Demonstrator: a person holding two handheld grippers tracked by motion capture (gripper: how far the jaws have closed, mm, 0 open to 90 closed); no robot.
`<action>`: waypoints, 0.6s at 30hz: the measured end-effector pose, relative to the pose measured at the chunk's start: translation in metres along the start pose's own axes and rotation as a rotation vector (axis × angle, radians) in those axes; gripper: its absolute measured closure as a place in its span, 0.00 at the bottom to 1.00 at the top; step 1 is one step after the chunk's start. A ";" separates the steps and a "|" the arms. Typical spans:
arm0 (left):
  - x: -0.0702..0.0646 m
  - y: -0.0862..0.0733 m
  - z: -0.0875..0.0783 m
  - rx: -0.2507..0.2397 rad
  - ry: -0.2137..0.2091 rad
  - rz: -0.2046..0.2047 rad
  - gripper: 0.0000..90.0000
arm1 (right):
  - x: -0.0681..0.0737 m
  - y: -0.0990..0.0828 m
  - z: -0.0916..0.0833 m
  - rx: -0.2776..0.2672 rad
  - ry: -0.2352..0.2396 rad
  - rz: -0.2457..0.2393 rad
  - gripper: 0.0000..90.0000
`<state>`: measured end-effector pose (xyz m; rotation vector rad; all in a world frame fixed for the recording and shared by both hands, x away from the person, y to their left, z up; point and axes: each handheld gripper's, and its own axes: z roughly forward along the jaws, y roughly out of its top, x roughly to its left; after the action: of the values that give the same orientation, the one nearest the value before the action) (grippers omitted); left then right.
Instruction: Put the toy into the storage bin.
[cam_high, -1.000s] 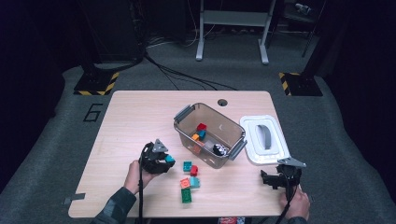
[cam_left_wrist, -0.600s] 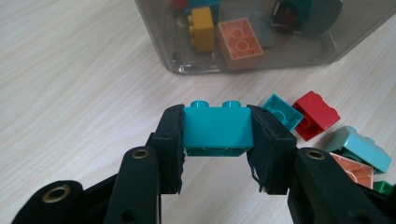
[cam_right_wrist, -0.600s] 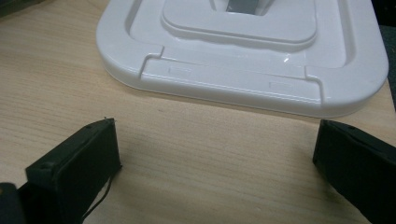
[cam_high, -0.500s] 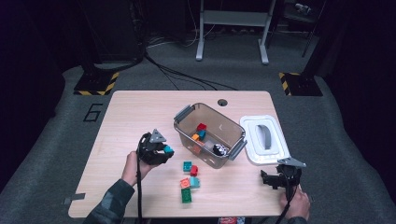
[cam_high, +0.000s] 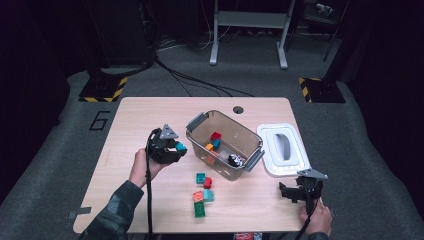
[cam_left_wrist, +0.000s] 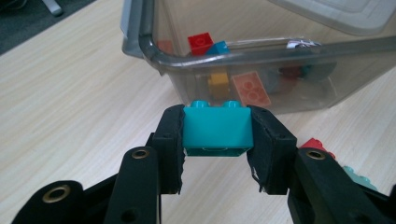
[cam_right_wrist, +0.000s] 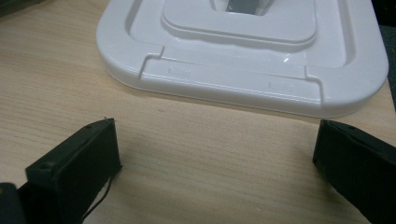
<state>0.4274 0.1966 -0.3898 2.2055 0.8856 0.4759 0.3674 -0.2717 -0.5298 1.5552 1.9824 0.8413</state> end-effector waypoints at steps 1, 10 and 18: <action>0.001 0.002 -0.001 0.003 0.000 0.002 0.66 | 0.000 0.000 0.000 0.000 0.000 0.000 0.00; 0.004 0.029 -0.005 -0.021 0.017 0.025 0.66 | 0.000 0.000 0.000 0.000 0.000 0.000 0.00; 0.003 0.049 -0.002 -0.042 0.024 0.034 0.66 | 0.000 0.000 0.000 0.000 0.000 0.000 0.00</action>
<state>0.4510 0.1745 -0.3529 2.1837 0.8445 0.5336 0.3674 -0.2717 -0.5298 1.5553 1.9825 0.8418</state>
